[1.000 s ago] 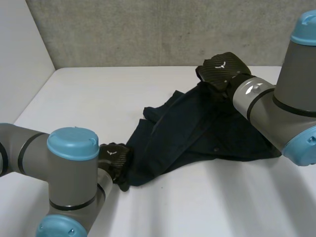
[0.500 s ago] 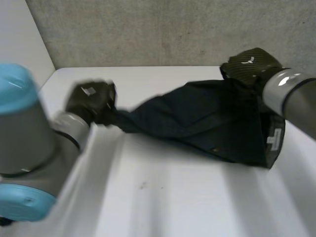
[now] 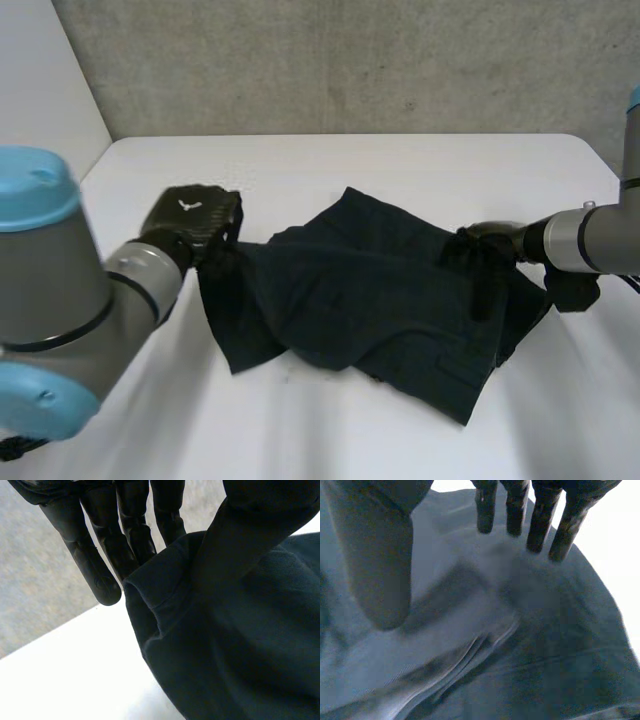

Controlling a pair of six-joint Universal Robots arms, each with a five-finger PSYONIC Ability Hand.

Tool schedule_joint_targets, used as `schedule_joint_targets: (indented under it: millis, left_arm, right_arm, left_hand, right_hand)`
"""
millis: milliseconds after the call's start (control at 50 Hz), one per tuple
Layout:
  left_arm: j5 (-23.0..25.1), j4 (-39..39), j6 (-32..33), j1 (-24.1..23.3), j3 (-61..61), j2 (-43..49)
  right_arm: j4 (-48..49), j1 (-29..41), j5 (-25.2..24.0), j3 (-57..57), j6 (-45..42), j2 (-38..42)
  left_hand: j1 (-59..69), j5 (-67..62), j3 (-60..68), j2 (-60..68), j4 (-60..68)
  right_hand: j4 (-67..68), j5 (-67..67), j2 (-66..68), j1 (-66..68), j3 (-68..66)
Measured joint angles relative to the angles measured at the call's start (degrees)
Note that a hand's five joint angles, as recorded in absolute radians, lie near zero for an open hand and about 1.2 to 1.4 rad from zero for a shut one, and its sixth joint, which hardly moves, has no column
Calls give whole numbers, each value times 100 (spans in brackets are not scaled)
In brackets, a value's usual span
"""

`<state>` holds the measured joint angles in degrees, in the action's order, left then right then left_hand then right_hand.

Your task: Fold the shorts.

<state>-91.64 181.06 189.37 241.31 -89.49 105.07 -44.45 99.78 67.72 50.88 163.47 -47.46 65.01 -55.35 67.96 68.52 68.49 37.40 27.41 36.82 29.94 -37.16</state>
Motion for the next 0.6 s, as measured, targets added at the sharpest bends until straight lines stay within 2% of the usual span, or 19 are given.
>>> schedule_joint_targets:
  millis: [20,80,160,180,220,300,400,500,520,600]
  left_arm:
    - [-26,0,-4,-48,93,174]
    - [-84,-6,-12,-134,210,372]
    - [-195,-10,-23,-233,264,483]
    - [-195,-10,-23,-233,264,483]
    - [-242,-11,-28,-253,223,466]
    - [-271,-10,-29,-240,121,408]
    - [-272,-1,-28,-211,21,315]
    - [-263,12,-27,-177,-42,216]
    - [-260,17,-28,-167,-48,195]
    - [-258,24,-30,-143,-50,159]
  right_arm:
    - [269,43,146,79,117,-99]
    - [811,125,261,520,192,-562]
    - [1821,245,272,1736,165,-1775]
    - [1821,245,272,1736,165,-1775]
    - [2312,296,242,2484,134,-2461]
    - [2751,359,195,3518,117,-3208]
    - [2891,532,195,4256,156,-3406]
    - [3103,748,228,4737,261,-3251]
    - [3256,810,242,4841,337,-3110]
    - [3640,898,271,4929,523,-2726]
  left_hand:
    - [0,0,0,0,0]
    - [0,0,0,0,0]
    - [0,0,0,0,0]
    - [0,0,0,0,0]
    - [0,0,0,0,0]
    - [0,0,0,0,0]
    - [0,0,0,0,0]
    - [0,0,0,0,0]
    - [0,0,0,0,1]
    - [0,0,0,0,1]
  right_hand:
    - [-2364,-2285,-2334,-1808,2410]
    - [-2410,-2314,-2402,-1821,2505]
    - [-2410,-2314,-2402,-1821,2520]
    - [-2410,-2314,-2402,-1821,2520]
    - [-2410,-2314,-2402,-1820,2520]
    - [-2410,-2314,-2402,-1820,2520]
    - [-2410,-2314,-2402,-1820,2502]
    - [-2274,-2202,-2270,-1794,2191]
    - [-1619,-1613,-1556,-1198,1536]
    - [-825,-938,-781,-485,801]
